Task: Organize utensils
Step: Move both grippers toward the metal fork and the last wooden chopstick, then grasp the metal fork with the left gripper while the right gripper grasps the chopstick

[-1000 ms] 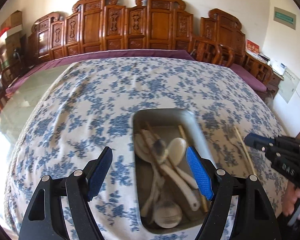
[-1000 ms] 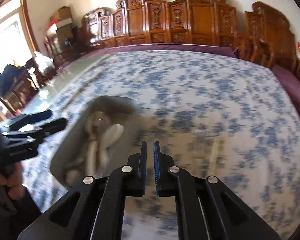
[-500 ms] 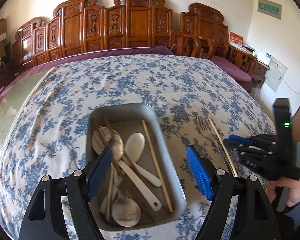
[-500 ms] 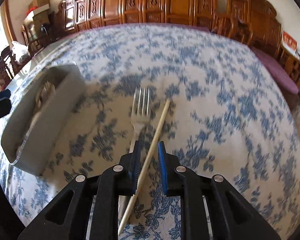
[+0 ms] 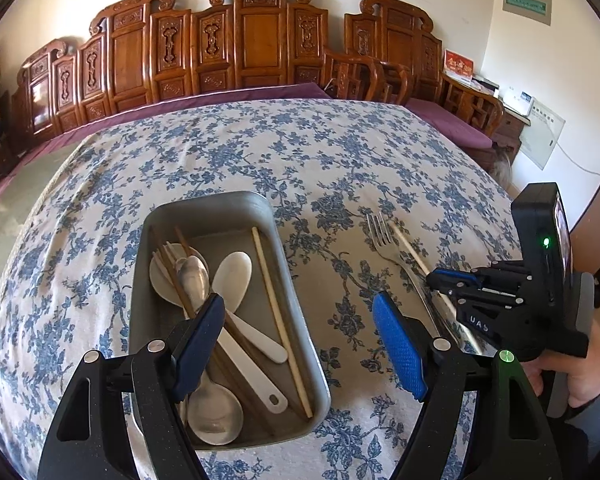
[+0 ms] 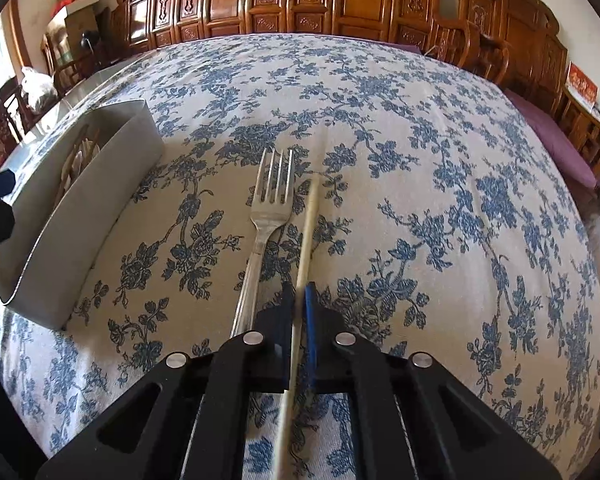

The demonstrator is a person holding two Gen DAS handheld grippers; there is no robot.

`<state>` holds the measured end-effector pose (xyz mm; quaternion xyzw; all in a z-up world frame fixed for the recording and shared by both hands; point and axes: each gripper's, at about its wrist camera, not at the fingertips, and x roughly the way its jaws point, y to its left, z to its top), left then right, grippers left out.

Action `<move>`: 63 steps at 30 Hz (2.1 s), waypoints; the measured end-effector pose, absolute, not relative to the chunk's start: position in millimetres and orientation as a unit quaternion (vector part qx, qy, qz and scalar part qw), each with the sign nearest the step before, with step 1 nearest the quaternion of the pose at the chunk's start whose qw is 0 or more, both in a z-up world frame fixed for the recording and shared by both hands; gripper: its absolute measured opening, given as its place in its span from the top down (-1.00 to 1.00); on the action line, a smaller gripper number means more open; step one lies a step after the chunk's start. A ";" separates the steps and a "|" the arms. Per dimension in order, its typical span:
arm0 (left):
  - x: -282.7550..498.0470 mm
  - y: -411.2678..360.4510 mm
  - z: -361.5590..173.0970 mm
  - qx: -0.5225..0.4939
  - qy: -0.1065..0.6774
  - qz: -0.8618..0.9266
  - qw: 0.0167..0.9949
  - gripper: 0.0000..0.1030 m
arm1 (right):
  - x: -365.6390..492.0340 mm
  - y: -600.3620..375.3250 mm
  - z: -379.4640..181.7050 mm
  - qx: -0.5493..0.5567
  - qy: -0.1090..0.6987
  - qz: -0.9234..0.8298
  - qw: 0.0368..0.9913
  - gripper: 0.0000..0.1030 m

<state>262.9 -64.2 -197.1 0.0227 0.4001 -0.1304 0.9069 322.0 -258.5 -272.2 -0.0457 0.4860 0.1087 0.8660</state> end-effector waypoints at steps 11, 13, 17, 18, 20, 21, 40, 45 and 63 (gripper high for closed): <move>257.9 -91.3 -199.9 0.035 0.401 -0.144 0.904 -0.42 | 323.7 -303.2 -266.1 -0.017 0.476 0.074 0.876 0.89; 256.9 -96.9 -199.5 0.039 0.401 -0.148 0.903 -0.42 | 325.9 -307.6 -266.5 -0.015 0.475 0.070 0.877 0.89; 254.7 -107.2 -198.1 0.044 0.400 -0.158 0.902 -0.33 | 330.4 -309.9 -266.9 -0.013 0.473 0.074 0.878 0.89; 254.8 -110.1 -198.4 0.044 0.403 -0.162 0.900 -0.22 | 331.5 -309.3 -266.7 -0.013 0.472 0.077 0.878 0.89; 255.0 -114.1 -200.6 0.042 0.410 -0.168 0.895 -0.13 | 333.7 -309.4 -266.4 -0.011 0.470 0.082 0.879 0.89; 255.4 -116.2 -201.8 0.039 0.414 -0.172 0.893 -0.04 | 334.0 -309.8 -266.2 -0.008 0.469 0.084 0.879 0.89; 311.0 -177.8 -246.7 0.025 0.473 -0.190 0.860 0.39 | 331.8 -333.0 -265.6 0.036 0.469 0.094 0.877 0.89; 320.0 -192.5 -261.0 0.035 0.485 -0.188 0.854 0.48 | 333.2 -334.5 -264.8 0.043 0.467 0.098 0.878 0.88; 317.0 -179.3 -262.9 0.065 0.494 -0.152 0.853 0.88 | 331.6 -325.9 -262.8 0.043 0.465 0.110 0.877 0.88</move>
